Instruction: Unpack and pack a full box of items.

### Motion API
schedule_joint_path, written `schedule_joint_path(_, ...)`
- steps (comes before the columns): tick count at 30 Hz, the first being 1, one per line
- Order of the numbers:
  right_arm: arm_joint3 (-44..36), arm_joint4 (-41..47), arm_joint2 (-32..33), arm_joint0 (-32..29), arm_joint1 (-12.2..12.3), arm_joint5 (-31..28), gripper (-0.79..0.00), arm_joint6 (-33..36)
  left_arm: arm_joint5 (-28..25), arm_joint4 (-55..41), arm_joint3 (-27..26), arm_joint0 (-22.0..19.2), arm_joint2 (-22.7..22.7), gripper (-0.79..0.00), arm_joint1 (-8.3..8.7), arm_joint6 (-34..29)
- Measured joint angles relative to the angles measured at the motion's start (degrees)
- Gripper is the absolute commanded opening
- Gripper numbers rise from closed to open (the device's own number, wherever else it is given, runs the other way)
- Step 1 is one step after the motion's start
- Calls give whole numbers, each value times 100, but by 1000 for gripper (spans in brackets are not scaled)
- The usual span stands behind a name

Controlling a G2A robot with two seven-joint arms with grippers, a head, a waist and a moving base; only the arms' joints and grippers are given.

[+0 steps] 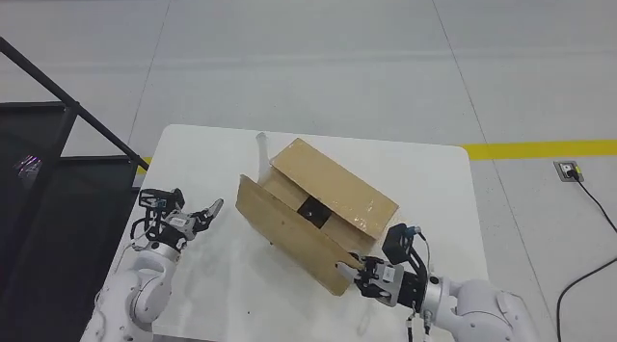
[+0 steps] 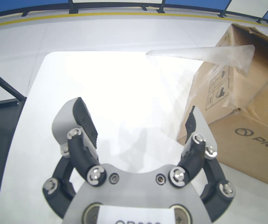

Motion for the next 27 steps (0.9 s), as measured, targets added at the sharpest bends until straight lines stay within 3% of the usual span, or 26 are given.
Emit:
schedule_joint_path(6, -415, -467, 246, -391, 59, 169, 0, -348, -72, 161, 543, -565, 354, 0, -44, -68)
schedule_joint_path(9, -968, -1235, 438, -904, 74, 427, 0, -982, -149, 263, 727, -733, 520, 0, -64, -35)
schedule_joint_path(13, -1557, -2293, 480, -1591, 91, 330, 0, -1766, -373, 372, 843, -810, 682, 0, -74, 79)
schedule_joint_path(20, -1547, -2410, 495, -1523, 108, 269, 0, -1609, -657, 457, 885, -727, 694, 0, -48, 288)
schedule_joint_path(27, -1844, -4759, 178, -2024, 123, 1408, 0, -1431, -1063, 195, 685, -503, 554, 0, -5, 364)
